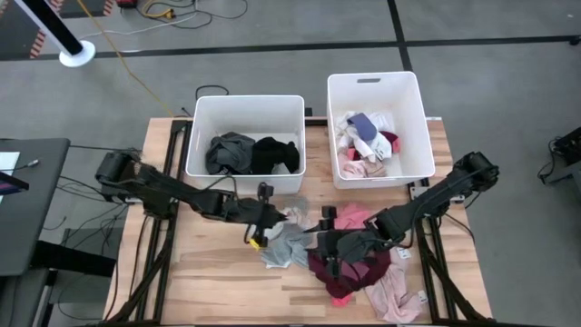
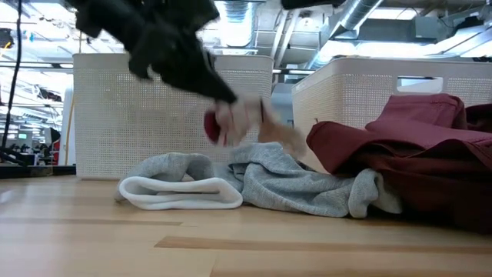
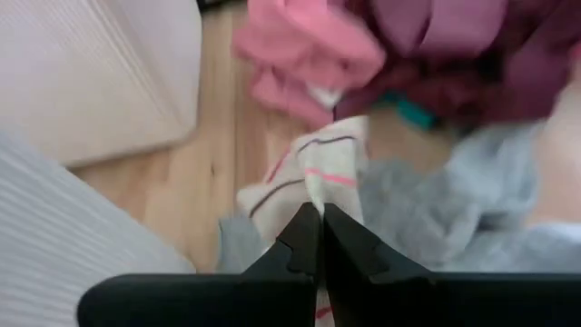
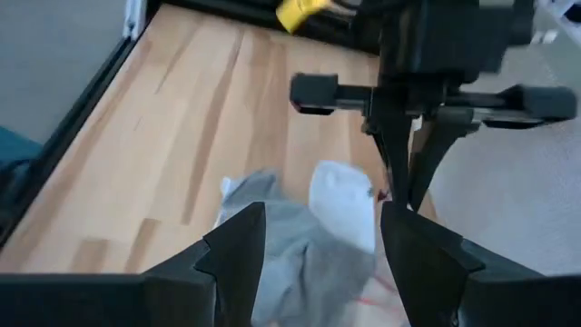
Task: Sort clothes
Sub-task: Put the light orange sock into the right white laundry organizer
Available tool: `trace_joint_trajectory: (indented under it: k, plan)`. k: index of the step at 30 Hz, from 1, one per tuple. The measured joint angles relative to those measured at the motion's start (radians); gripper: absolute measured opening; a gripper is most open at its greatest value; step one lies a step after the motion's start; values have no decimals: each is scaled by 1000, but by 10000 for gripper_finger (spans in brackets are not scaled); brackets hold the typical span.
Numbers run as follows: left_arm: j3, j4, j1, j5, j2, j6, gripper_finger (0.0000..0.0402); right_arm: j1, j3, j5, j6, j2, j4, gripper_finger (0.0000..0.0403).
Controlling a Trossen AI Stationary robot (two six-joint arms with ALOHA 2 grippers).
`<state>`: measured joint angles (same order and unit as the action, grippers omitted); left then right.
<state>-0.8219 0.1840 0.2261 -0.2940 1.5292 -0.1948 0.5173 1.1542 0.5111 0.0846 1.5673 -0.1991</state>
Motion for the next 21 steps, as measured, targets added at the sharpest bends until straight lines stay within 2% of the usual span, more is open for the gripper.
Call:
trace_joint_trajectory:
  k: [6, 10, 14, 21]
  plan:
    - [0, -33, 26, 0, -143, -31, 1, -24, 0, 27, -106, 74, 102, 234]
    - [0, -72, 28, 0, -207, -32, 0, -40, 0, 127, -171, 103, 173, 234]
    - [0, -97, 38, 1, -237, -31, 0, -51, 0, 226, -253, 124, 252, 234]
    - [0, -105, 65, 21, -240, -30, 0, -82, 0, 251, -329, 145, 320, 234]
